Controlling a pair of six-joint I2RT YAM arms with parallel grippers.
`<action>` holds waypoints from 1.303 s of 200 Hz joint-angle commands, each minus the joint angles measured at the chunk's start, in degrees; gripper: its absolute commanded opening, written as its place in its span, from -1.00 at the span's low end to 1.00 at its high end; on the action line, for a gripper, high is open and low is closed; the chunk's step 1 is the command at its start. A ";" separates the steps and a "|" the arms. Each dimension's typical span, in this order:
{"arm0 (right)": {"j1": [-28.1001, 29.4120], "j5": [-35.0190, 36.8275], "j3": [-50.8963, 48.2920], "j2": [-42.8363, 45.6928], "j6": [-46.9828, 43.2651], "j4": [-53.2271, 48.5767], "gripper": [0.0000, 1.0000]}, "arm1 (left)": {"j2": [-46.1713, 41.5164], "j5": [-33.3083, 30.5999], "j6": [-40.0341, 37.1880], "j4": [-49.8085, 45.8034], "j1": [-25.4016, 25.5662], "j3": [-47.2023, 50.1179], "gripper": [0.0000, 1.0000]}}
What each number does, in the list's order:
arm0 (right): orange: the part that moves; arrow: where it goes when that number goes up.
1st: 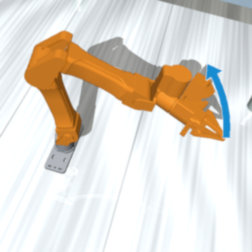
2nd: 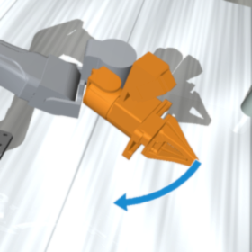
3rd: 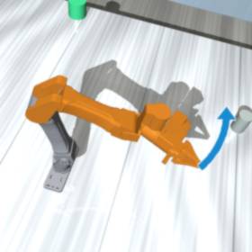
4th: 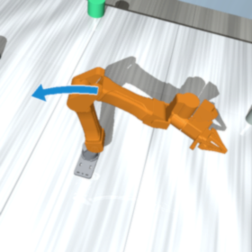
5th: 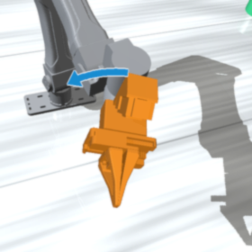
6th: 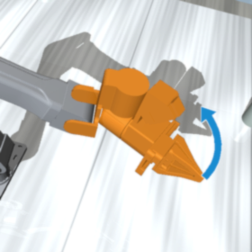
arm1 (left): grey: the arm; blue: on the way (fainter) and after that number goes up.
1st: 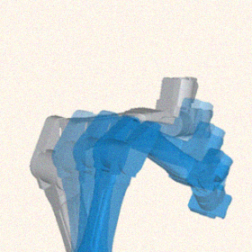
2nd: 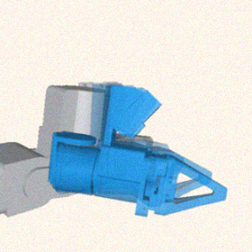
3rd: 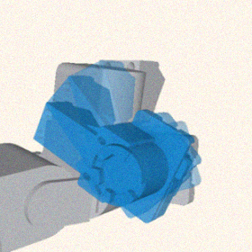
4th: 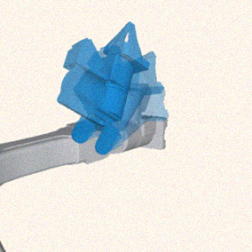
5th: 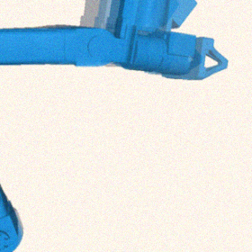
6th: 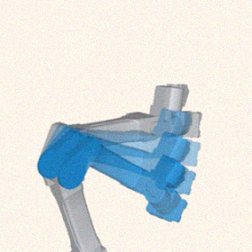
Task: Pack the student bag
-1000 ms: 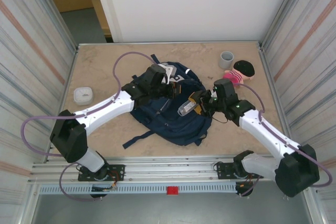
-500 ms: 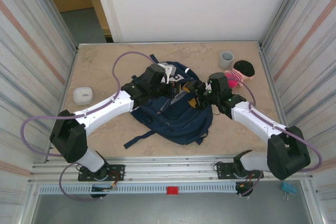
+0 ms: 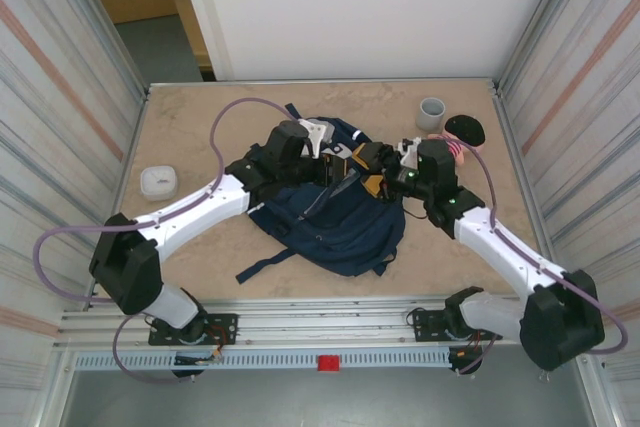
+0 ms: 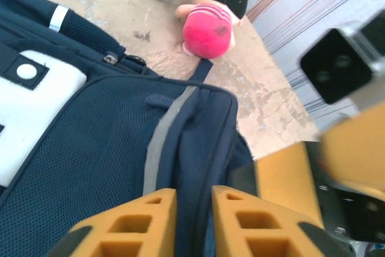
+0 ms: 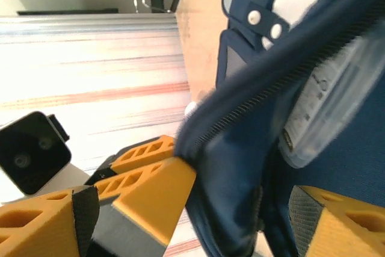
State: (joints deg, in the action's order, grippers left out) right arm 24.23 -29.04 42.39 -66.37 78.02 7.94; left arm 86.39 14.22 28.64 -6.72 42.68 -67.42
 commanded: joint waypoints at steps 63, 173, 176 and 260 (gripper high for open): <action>-0.98 -3.12 4.08 -8.98 2.62 4.33 0.44 | -11.83 -1.36 -5.75 -4.59 -2.91 8.82 0.20; 4.68 -0.81 5.36 -10.08 1.12 -3.45 0.39 | -22.18 9.17 -7.76 11.58 -8.87 34.10 0.58; 5.03 -0.39 5.22 -10.14 1.31 -3.19 0.36 | -22.03 9.43 -7.65 11.90 -8.87 34.15 0.59; 3.21 -0.68 9.41 -9.54 1.22 -4.53 -0.49 | -24.78 7.58 -16.55 11.29 -8.63 35.83 0.61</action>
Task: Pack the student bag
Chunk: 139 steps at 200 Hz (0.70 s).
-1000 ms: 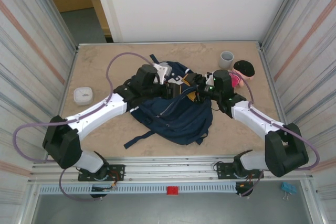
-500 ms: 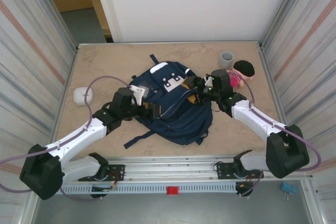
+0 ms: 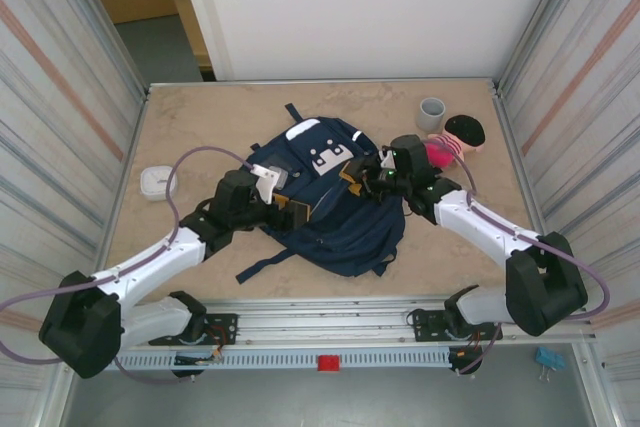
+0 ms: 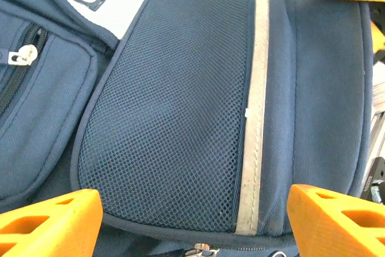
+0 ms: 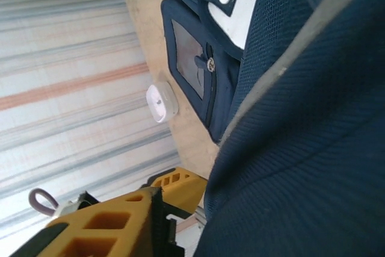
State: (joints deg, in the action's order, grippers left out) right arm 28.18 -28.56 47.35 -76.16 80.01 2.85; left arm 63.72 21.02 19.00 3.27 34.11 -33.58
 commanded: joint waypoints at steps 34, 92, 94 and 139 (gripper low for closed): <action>-1.60 -2.85 7.03 -0.64 -2.00 -0.97 -0.55 | -2.95 -2.98 -16.56 1.53 2.98 3.97 0.62; -2.05 -3.90 7.92 -1.39 -1.90 -0.83 -0.57 | -0.37 -4.50 -19.10 5.62 2.98 5.95 0.48; -2.14 -3.88 7.99 -1.43 -1.95 -0.83 -0.57 | -0.23 -4.60 -19.05 5.96 2.98 6.09 0.46; -2.34 -4.71 8.41 -1.71 -1.77 -1.27 -0.56 | 4.62 -4.06 -18.96 9.31 2.98 5.73 0.39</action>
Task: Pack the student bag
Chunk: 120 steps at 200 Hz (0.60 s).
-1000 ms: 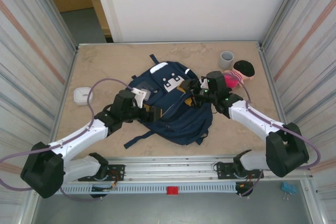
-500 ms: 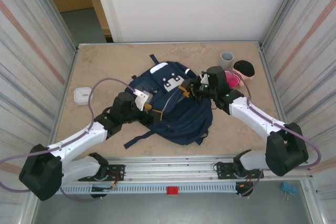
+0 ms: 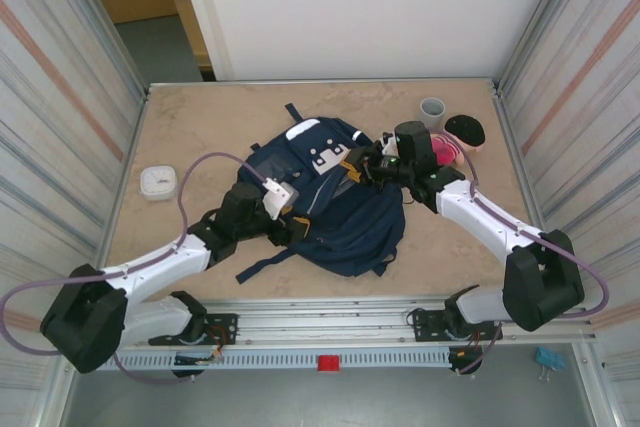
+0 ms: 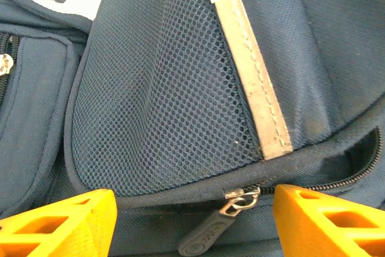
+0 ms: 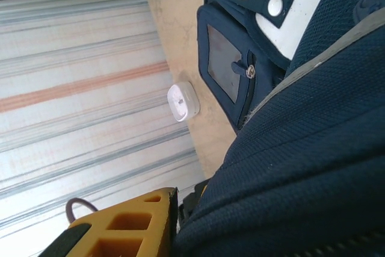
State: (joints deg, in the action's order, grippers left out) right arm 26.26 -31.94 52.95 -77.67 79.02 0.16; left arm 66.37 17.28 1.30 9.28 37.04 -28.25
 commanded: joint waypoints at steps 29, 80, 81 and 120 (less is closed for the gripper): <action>-0.46 -1.19 2.77 0.01 -0.80 1.31 -0.56 | 3.19 1.25 0.42 6.17 0.05 1.46 0.10; -0.39 0.11 1.34 0.83 -0.42 0.95 -0.53 | 1.59 5.88 3.93 8.01 0.14 3.54 -0.51; -0.41 0.08 1.26 0.84 -0.39 0.96 -0.52 | 1.54 5.86 3.95 8.02 0.14 3.59 -0.52; 3.16 3.41 -2.33 2.81 0.28 0.45 -0.10 | 0.04 5.52 5.81 9.76 0.14 5.35 -0.79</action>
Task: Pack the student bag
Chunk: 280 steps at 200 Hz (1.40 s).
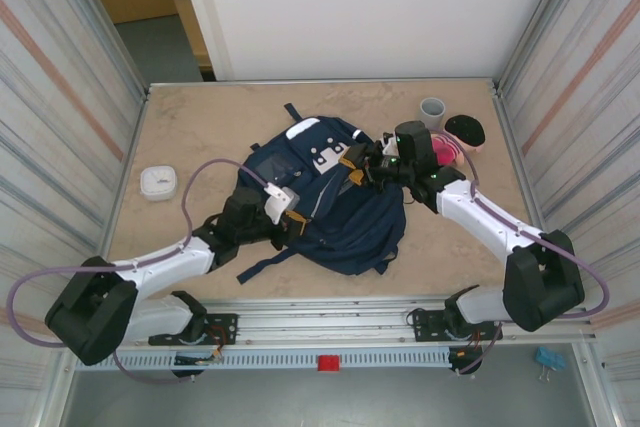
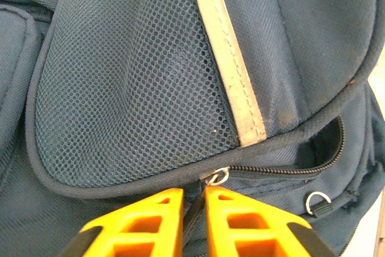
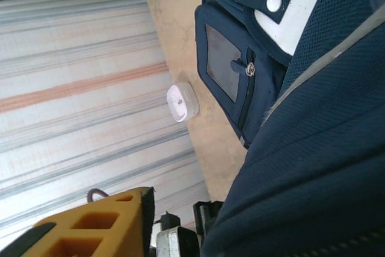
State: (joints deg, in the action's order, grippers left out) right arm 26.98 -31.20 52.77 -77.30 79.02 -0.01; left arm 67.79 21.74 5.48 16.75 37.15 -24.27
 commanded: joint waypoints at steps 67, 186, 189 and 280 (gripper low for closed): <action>7.48 7.06 -8.98 3.47 3.35 7.96 -0.63 | -2.32 -0.60 5.38 2.90 -0.12 2.78 -0.50; 1.14 -0.96 0.14 3.27 -3.40 0.27 -0.77 | 4.00 5.22 1.85 8.19 -1.34 3.09 0.30; 1.14 -1.04 0.14 3.21 -3.41 0.27 -0.77 | 4.42 5.17 1.86 8.71 -1.23 3.01 0.29; 0.33 0.11 -0.84 3.43 -1.68 1.42 -0.76 | 4.51 5.27 -2.22 8.52 2.73 1.33 -0.04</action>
State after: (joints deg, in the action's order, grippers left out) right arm 27.70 -30.44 49.95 -74.61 77.12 -2.20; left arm 73.89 26.57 5.63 25.96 38.81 -22.02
